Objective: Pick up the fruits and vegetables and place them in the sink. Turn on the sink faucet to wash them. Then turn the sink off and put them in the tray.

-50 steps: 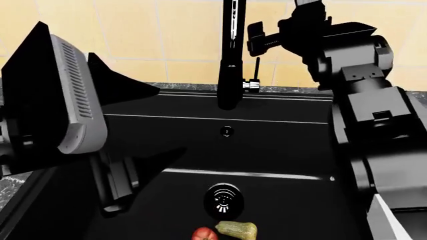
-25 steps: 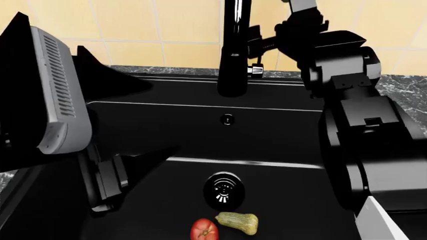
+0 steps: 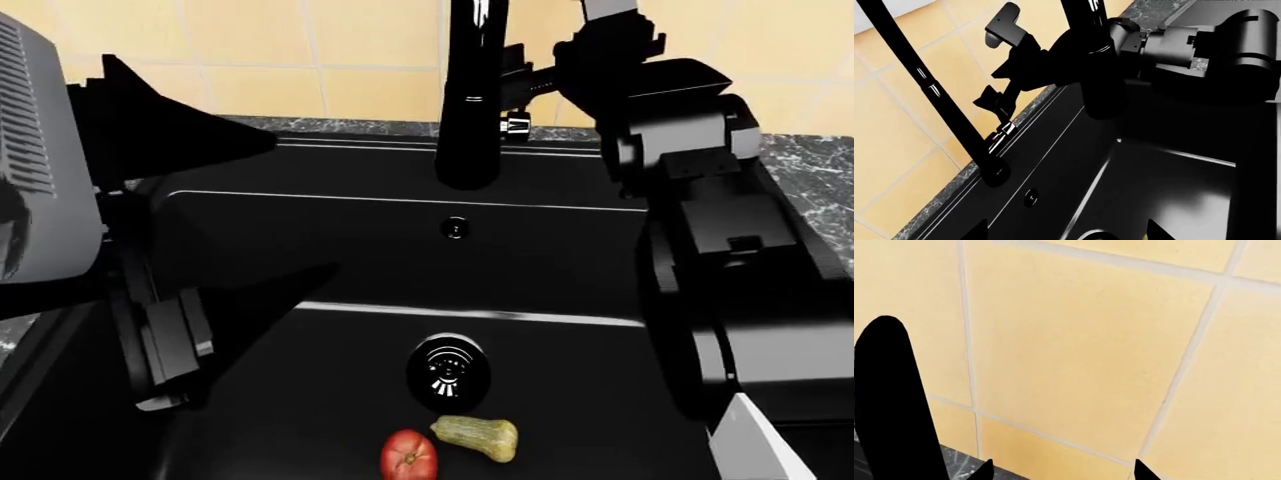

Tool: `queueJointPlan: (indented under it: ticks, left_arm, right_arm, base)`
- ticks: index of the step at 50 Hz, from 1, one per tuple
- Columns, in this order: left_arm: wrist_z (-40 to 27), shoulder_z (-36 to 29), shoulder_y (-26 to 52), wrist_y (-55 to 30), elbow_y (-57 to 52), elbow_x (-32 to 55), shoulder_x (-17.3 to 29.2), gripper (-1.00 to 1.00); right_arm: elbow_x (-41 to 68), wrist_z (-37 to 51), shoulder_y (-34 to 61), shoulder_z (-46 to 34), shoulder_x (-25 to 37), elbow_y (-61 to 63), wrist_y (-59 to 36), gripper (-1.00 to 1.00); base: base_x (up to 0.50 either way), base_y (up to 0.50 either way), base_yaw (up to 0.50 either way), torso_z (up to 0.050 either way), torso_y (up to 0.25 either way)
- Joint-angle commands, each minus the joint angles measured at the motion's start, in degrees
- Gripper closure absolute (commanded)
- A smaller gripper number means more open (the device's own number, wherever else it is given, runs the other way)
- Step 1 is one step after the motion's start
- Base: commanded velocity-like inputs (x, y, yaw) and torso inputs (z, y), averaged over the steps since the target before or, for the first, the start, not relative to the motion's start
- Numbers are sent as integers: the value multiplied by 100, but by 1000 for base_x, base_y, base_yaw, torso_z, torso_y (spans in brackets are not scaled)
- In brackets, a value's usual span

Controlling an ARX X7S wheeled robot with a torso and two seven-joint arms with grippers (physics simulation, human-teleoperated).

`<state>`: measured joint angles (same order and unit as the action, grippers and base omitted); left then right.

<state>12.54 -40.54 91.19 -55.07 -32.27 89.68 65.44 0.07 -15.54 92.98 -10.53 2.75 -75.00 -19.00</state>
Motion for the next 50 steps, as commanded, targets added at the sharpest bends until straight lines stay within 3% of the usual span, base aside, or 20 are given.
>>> queueJointPlan:
  ticks: [1, 36, 50]
  left_arm:
    - [93, 51, -41, 53, -32, -16, 102, -100]
    - [226, 91, -193, 143, -120, -97, 203, -100]
    - [293, 120, -263, 212, -117, -107, 235, -100]
  right_arm:
    - [-15, 163, 47, -27, 60, 1, 33, -100]
    - [4, -62, -118, -64, 96, 1, -315, -100]
    - [24, 260, -134, 63, 198, 1, -499, -100]
  base:
    - [0, 0, 0, 0, 0]
    - [0, 0, 0, 0, -59]
    - [0, 0, 0, 0, 0]
